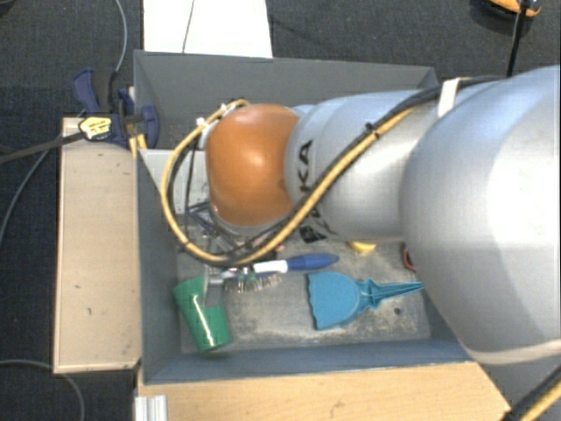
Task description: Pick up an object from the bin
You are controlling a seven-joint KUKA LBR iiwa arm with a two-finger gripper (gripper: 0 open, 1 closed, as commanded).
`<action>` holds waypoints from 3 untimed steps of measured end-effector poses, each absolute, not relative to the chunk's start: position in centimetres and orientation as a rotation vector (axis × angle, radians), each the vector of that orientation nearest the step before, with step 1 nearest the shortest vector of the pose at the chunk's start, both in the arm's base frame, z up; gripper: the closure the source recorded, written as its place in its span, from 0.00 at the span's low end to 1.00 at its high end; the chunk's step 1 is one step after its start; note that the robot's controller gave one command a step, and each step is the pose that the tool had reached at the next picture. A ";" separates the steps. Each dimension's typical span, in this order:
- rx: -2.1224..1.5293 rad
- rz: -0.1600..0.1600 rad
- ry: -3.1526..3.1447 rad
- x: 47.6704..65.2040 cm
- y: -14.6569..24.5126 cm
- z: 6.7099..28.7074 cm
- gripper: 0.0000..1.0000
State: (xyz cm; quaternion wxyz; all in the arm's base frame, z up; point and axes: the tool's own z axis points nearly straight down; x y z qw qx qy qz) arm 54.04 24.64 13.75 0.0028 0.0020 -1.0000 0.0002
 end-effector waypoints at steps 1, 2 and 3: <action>-0.003 -0.003 -3.143 54.2 24.5 14.2 0.00; -0.050 -0.004 -3.145 54.0 24.4 13.5 0.00; -0.053 -0.005 -3.144 52.6 24.3 10.3 0.00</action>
Offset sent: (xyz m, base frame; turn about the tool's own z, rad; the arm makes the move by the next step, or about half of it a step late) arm -0.0172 -0.0052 -0.0404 0.1465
